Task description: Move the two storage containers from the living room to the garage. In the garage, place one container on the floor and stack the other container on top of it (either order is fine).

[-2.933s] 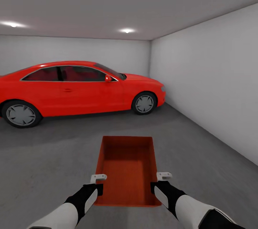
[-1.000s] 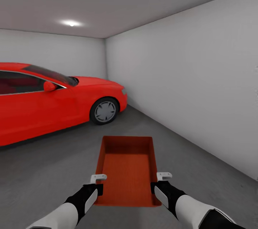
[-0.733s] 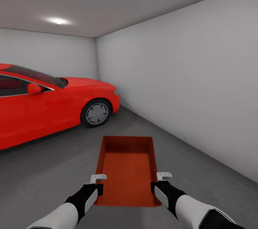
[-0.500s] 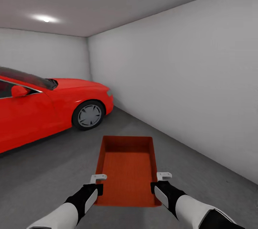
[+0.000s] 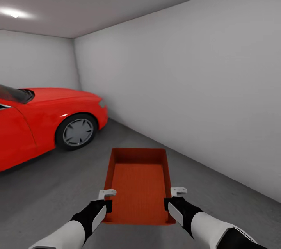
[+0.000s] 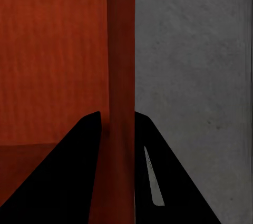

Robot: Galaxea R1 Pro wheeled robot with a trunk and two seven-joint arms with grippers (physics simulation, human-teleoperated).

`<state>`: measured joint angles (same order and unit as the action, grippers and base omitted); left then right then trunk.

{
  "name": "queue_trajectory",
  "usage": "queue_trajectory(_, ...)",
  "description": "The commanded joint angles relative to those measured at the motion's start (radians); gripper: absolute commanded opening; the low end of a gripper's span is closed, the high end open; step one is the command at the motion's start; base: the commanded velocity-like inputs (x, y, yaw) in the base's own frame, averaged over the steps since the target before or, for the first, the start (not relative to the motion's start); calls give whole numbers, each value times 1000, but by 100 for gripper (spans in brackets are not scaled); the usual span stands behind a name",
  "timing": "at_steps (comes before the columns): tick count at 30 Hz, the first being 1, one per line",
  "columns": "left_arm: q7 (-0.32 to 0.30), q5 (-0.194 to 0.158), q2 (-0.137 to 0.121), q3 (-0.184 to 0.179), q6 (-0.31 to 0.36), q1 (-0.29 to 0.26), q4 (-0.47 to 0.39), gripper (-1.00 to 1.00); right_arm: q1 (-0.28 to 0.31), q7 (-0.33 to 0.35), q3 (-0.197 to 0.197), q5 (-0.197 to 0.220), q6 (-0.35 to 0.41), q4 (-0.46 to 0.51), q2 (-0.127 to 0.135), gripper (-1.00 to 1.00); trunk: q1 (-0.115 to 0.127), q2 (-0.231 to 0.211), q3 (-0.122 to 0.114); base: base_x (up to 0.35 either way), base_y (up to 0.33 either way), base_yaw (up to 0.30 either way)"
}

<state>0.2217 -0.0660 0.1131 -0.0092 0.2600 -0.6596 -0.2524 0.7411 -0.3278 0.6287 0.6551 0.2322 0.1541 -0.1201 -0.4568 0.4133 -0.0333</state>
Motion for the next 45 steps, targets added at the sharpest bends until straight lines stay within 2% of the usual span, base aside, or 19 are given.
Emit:
queue_trajectory(1, 11, 3, -1, -14, 8, 2, 1, -100, 1, -10, -7, -31, -33, 2, 2, -100, -1, 1, 0, 322, 0, -254)
queue_trajectory(23, 11, 5, 0, -14, 7, 2, 1, -100, 1, -10, -7, -31, -33, 2, 2, -100, -1, 1, 0, 314, 0, -254)
queue_trajectory(45, 13, 5, 0, -14, 7, 2, 1, -100, 1, -10, -7, -31, -33, 2, 2, -100, -1, 1, 0, 11, 0, -254)
